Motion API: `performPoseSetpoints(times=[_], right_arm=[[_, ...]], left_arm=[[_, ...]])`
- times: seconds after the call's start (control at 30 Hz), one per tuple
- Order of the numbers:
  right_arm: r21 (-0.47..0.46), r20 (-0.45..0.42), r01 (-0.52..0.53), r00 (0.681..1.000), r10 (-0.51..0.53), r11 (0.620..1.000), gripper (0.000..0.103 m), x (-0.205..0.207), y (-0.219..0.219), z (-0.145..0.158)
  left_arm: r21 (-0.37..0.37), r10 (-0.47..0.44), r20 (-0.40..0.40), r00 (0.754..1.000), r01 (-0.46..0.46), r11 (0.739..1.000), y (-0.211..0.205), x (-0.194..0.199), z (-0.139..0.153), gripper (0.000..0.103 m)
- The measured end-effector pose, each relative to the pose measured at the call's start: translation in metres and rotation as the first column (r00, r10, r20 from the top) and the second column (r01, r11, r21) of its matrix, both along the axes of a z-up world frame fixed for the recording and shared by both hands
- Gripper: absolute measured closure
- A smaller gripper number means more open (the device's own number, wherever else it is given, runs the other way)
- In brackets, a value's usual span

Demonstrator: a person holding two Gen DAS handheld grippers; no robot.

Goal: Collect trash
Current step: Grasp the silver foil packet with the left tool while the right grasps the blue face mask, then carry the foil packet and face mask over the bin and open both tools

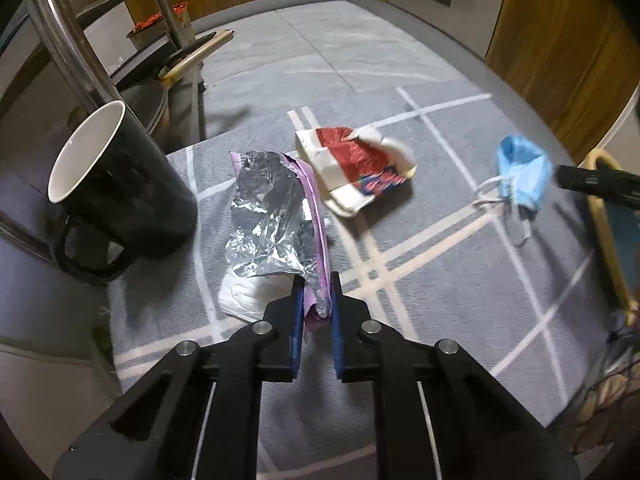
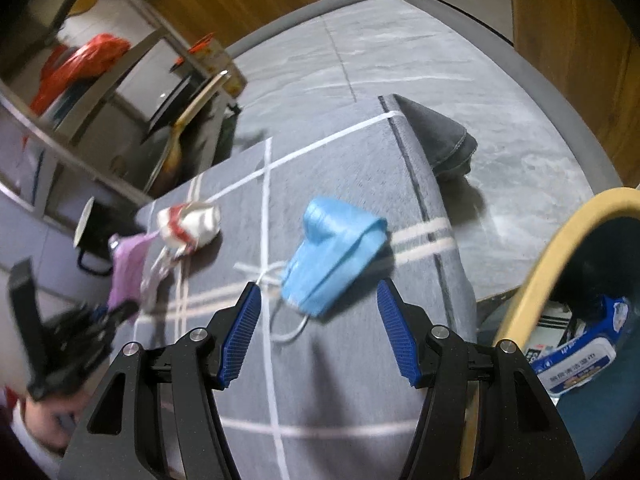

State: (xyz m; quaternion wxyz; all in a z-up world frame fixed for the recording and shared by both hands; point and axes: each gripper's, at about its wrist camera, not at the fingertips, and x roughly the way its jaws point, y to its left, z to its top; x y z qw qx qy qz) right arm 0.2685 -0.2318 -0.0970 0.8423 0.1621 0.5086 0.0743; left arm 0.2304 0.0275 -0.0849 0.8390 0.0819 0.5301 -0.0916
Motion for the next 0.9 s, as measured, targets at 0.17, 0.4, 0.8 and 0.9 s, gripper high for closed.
performPoseSetpoints(times=[0.17,0.4,0.8,0.9], right_arm=[[-0.03,-0.028,0.026,0.999,-0.027,0.999,0.047,0.02,0.008,-0.013],[-0.035,-0.022,-0.033,0.999,0.032,0.999,0.091,0.005,0.013,-0.019],[-0.019,0.086,-0.1,0.991,0.101,0.995,0.093,-0.067,-0.006,0.042],[-0.028,0.119,-0.104,0.987,0.106,0.994,0.093,-0.09,-0.015,0.059]], left_arm=[[-0.151,0.026,-0.033,0.999,-0.031,0.988,0.003,-0.008,0.009,0.093],[-0.279,0.051,-0.029,0.998,-0.057,0.959,-0.001,-0.022,0.032,0.095],[-0.3,0.002,0.054,0.999,0.014,0.954,-0.033,-0.052,0.071,0.095],[-0.296,-0.027,0.078,0.997,0.048,0.954,-0.047,-0.061,0.078,0.095]])
